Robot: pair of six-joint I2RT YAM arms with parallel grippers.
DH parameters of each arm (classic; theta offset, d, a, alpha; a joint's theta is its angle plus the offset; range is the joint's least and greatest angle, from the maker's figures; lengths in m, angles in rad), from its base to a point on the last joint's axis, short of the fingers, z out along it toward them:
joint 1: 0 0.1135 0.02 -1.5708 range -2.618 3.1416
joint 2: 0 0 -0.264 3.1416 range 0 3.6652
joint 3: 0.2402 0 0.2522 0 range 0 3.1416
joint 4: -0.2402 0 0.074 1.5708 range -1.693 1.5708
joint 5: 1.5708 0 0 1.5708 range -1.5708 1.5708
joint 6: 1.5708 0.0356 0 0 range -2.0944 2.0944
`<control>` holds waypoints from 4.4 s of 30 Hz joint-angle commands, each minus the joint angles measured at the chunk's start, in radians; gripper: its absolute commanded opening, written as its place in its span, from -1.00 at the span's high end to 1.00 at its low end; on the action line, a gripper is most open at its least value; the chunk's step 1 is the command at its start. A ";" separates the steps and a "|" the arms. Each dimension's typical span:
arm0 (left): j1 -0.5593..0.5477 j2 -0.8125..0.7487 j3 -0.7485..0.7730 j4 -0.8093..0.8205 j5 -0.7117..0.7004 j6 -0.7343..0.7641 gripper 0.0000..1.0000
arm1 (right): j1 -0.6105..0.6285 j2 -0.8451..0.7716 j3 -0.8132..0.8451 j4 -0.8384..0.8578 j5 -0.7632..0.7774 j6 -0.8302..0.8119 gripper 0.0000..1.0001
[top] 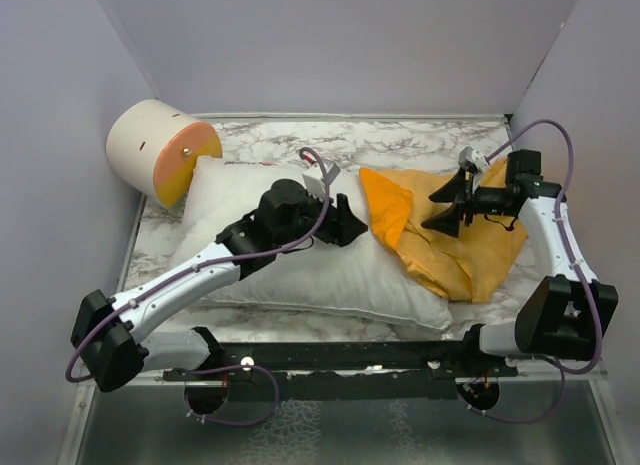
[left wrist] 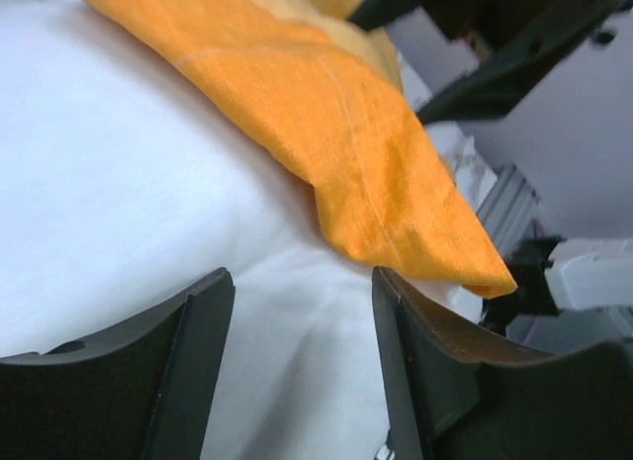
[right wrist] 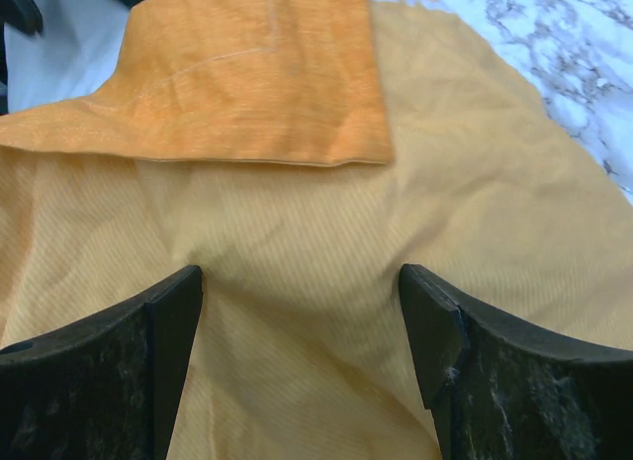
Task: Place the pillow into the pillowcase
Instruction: Adjust the pillowcase at the center of the board.
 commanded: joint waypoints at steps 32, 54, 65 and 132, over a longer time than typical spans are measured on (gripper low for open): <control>-0.359 0.705 1.069 -0.808 -0.898 0.319 -0.16 | 0.126 -0.140 -0.176 0.360 0.233 0.368 -0.28; -0.019 -0.207 -0.085 0.032 -0.360 -0.164 1.00 | 0.043 -0.063 0.075 0.261 0.201 0.295 -0.39; -0.009 -0.402 -0.201 0.002 -0.401 -0.113 1.00 | 0.049 0.097 0.228 0.288 0.168 0.389 -0.49; 0.118 1.169 1.701 -0.519 0.093 0.101 1.00 | -0.191 0.063 0.240 0.456 0.543 0.427 -0.05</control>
